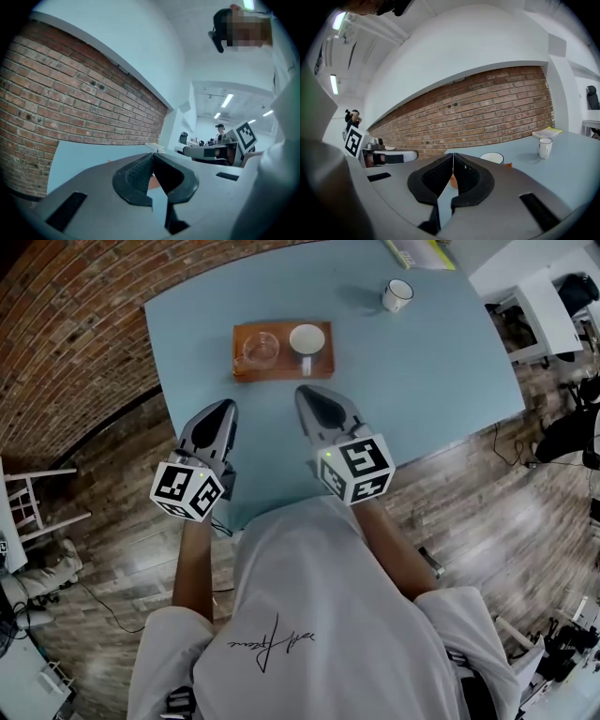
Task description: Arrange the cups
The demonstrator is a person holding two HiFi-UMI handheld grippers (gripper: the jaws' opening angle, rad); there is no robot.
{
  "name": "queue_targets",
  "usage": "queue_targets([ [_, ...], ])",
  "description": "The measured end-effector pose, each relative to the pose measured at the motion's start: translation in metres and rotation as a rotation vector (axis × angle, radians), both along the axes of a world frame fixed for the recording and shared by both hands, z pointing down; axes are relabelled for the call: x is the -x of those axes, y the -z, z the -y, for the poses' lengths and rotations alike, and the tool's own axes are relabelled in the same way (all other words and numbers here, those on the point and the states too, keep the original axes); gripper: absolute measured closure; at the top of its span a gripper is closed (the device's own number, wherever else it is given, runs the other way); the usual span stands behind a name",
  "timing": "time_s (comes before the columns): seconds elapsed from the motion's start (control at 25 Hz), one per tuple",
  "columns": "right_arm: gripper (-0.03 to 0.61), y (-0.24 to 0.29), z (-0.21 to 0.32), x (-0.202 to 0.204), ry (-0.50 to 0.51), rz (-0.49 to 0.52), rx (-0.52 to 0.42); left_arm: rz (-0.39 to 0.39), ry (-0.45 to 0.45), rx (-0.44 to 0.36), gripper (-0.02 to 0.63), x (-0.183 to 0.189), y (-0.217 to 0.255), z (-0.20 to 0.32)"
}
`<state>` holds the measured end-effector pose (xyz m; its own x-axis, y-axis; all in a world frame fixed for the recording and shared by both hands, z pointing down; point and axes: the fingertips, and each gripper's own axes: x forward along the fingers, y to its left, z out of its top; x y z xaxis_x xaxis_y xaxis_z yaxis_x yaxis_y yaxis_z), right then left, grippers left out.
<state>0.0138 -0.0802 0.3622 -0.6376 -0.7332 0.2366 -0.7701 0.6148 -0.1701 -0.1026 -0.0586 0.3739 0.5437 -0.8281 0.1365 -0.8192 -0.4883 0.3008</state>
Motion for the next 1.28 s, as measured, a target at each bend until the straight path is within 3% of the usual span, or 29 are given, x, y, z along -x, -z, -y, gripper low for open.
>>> queue_targets([
  [0.24,0.555,0.005,-0.012,-0.001,0.015,-0.007,0.009,-0.021,0.022,0.034,0.604,0.005,-0.011,0.015],
  [0.44,0.555,0.000,-0.023,0.000,0.043,0.002,0.022,0.058,-0.051,0.008,0.603,0.002,-0.019,0.020],
  [0.88,0.555,-0.009,-0.020,0.013,0.101,-0.019,0.061,0.117,-0.136,0.025,0.603,0.017,-0.048,0.054],
  [1.08,0.555,-0.021,-0.015,0.020,0.107,-0.039,0.098,0.316,-0.221,0.009,0.603,0.014,-0.066,0.065],
  [1.28,0.555,-0.031,-0.009,0.021,0.102,-0.050,0.133,0.392,-0.277,0.012,0.603,0.009,-0.079,0.071],
])
